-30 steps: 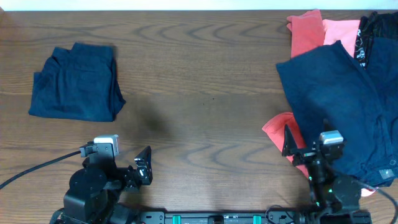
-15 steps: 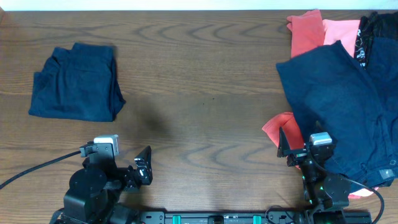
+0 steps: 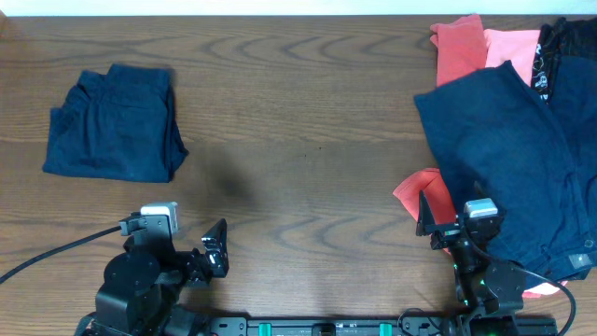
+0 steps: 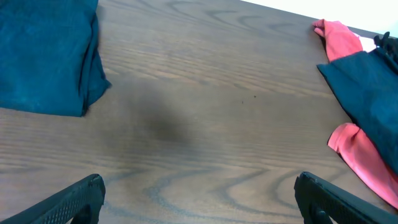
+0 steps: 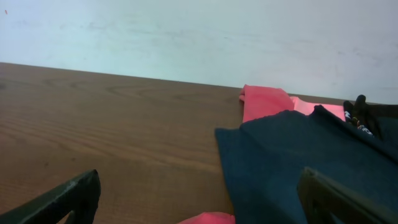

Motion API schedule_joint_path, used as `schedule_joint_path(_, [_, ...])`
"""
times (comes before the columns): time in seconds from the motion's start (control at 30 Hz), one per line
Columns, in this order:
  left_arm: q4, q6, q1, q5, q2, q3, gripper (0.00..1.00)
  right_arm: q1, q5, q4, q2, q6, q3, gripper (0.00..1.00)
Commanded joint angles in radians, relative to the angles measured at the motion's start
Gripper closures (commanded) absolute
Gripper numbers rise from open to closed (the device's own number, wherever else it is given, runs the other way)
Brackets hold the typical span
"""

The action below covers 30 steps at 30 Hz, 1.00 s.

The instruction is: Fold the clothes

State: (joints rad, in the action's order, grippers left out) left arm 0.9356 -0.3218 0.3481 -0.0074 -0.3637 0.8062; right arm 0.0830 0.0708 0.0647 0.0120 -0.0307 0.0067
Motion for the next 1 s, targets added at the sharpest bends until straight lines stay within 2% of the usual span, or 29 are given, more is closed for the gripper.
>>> schedule_joint_path(0.0, [-0.001, -0.013, 0.003, -0.012, 0.002, -0.003, 0.02, 0.014, -0.008, 0.005, -0.005, -0.011, -0.001, 0.01])
schedule_joint_path(0.17, [0.013, 0.008, -0.006, -0.013, 0.002, -0.003, 0.02, 0.014, -0.008, 0.005, -0.005, -0.011, -0.001, 0.01])
schedule_joint_path(0.27, [0.051, 0.096, -0.085, -0.016, 0.005, -0.017, 0.02, 0.014, -0.008, 0.005, -0.005, -0.011, -0.001, 0.01])
schedule_joint_path(0.37, [0.02, 0.136, -0.174, -0.016, 0.028, -0.087, 0.02, 0.014, -0.008, 0.005, -0.005, -0.011, -0.001, 0.01])
schedule_joint_path(0.43, [-0.051, 0.164, -0.214, -0.016, 0.069, -0.169, 0.02, 0.014, -0.008, 0.005, -0.005, -0.011, -0.001, 0.01])
schedule_joint_path(0.7, [-0.53, 0.172, -0.312, -0.003, 0.296, -0.593, 0.02, 0.014, -0.008, 0.005, -0.005, -0.011, -0.001, 0.01])
schedule_joint_path(0.9, [-0.861, 0.172, -0.312, -0.004, 0.356, -0.8, 0.02, 0.014, -0.008, 0.005, -0.005, -0.011, -0.001, 0.01])
schedule_joint_path(0.97, [-0.872, 0.172, -0.314, -0.005, 0.36, -0.802, 0.02, 0.014, -0.008, 0.005, -0.005, -0.011, -0.001, 0.01])
